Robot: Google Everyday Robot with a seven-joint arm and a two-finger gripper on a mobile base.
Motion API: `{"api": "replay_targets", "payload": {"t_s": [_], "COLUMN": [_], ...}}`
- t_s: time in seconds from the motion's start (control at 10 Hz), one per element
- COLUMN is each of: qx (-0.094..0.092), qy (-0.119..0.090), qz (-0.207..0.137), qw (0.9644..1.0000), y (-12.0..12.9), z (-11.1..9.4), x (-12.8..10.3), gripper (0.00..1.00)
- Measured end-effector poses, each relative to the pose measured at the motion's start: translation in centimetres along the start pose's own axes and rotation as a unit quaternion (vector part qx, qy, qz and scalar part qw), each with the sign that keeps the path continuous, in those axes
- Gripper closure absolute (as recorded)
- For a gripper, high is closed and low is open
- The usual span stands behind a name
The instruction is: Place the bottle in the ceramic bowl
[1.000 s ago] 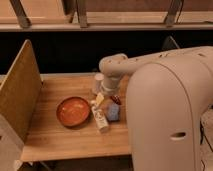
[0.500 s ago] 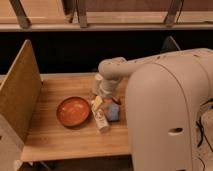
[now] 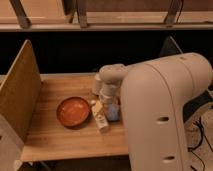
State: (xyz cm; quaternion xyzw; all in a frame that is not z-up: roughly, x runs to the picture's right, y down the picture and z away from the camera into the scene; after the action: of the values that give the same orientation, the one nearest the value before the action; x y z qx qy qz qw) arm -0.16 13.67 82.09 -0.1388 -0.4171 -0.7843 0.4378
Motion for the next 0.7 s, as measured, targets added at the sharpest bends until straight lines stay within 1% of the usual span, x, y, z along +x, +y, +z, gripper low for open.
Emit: {"api": "replay_targets", "payload": {"t_s": [0.1, 0.2, 0.4, 0.7], "qx": [0.001, 0.001, -0.004, -0.008], "qy": [-0.013, -0.022, -0.045, -0.077], "qz": [-0.008, -0.014, -0.035, -0.069], "qw": [0.9999, 0.9997, 0.9984, 0.9946], "y": [-0.4, -0.7, -1.6, -3.5], "z": [0.9, 1.6, 3.0, 5.0], "x": [0.2, 0.5, 1.1, 1.7], "gripper": [0.20, 0.20, 0.20, 0.20]}}
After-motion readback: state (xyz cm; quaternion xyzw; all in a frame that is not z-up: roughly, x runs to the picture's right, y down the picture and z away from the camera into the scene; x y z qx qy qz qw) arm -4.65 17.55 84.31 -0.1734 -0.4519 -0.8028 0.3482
